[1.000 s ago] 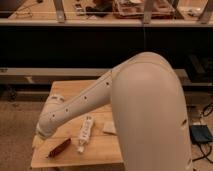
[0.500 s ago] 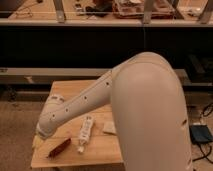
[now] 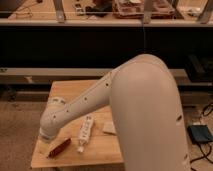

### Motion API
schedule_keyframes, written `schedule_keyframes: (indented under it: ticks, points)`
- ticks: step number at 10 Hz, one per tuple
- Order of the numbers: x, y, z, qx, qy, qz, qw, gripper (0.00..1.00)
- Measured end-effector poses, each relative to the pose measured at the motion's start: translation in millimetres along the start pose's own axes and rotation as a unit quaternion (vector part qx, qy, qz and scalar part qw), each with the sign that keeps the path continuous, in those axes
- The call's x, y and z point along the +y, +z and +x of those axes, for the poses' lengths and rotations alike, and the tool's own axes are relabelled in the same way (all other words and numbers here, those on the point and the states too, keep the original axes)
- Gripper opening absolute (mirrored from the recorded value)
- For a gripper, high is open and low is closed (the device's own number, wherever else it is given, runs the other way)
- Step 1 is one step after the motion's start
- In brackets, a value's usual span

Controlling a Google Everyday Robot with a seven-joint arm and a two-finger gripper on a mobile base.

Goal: Place the pepper on the white sponge

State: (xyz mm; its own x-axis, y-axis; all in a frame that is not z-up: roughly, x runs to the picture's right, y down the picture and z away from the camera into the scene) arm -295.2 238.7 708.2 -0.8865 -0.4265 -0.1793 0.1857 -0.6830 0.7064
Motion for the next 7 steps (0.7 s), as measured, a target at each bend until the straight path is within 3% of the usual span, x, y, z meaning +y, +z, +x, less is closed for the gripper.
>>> schedule_keyframes:
  ticks: [4,7]
  points:
    - [-1.2,1.5,0.7,0.005,-0.005,0.002,1.0000,0.69]
    - [7.7,6.3,-8.8,0.049,-0.052,-0.012,0.9974,0.69]
